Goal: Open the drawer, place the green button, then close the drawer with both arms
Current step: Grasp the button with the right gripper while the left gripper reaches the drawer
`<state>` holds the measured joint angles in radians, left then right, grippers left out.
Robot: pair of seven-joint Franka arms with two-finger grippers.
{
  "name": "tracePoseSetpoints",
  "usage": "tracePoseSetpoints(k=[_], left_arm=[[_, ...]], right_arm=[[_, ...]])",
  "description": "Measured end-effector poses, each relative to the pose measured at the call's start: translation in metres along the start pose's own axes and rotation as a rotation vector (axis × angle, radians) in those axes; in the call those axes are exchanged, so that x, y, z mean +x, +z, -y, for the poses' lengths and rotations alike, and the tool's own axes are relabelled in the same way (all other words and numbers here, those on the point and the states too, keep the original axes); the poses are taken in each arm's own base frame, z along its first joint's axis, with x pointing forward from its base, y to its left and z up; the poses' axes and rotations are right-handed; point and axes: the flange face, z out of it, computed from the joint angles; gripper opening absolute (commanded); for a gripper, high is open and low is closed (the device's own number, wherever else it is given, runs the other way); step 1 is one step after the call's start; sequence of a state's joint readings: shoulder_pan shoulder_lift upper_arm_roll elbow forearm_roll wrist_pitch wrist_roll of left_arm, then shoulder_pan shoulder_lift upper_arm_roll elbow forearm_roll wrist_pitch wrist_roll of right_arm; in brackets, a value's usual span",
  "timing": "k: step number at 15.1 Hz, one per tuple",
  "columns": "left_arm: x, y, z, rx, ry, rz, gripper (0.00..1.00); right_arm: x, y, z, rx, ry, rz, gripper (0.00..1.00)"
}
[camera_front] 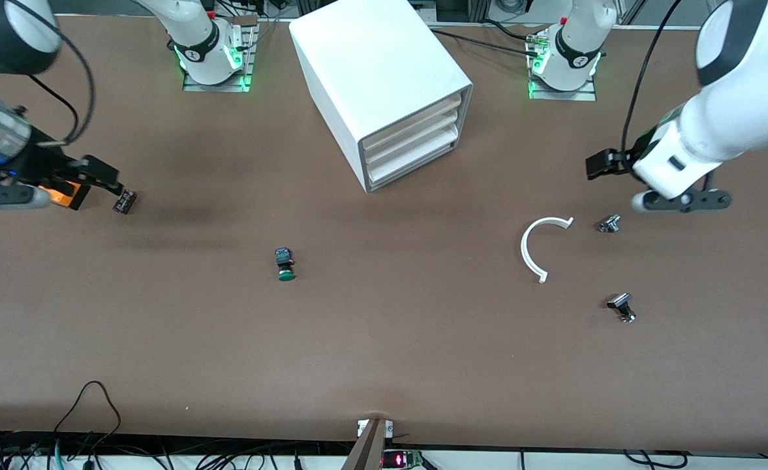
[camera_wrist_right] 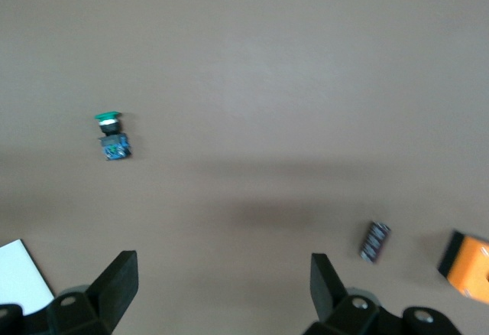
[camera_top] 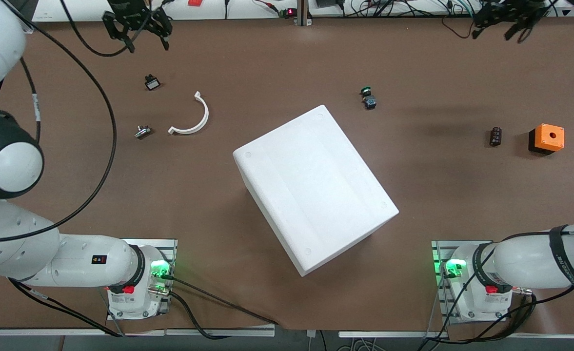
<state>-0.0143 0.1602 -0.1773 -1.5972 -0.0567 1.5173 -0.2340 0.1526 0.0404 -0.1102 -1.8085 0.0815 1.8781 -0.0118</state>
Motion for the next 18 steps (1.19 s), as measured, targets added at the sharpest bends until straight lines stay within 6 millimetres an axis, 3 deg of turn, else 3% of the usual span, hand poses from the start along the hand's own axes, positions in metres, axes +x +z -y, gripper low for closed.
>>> tracePoseSetpoints(k=[3,7,10,13,18], left_arm=[[0.022,0.048,-0.02,-0.012,0.028,0.099,1.0],[0.036,0.103,-0.068,-0.168,0.059,0.226,1.0],[0.051,0.166,-0.098,-0.324,0.016,0.27,1.0],[0.038,0.237,-0.141,-0.444,-0.036,0.314,1.0],[0.01,0.312,-0.201,-0.564,-0.088,0.357,1.0]], right_arm=[[0.016,0.038,0.045,-0.007,-0.067,-0.003,1.0],[0.028,0.096,0.091,-0.02,-0.141,0.022,1.0],[0.034,0.144,0.135,-0.028,-0.209,0.007,1.0],[0.035,0.189,0.166,-0.035,-0.257,-0.012,1.0],[0.038,0.261,0.187,-0.04,-0.345,-0.039,1.0]])
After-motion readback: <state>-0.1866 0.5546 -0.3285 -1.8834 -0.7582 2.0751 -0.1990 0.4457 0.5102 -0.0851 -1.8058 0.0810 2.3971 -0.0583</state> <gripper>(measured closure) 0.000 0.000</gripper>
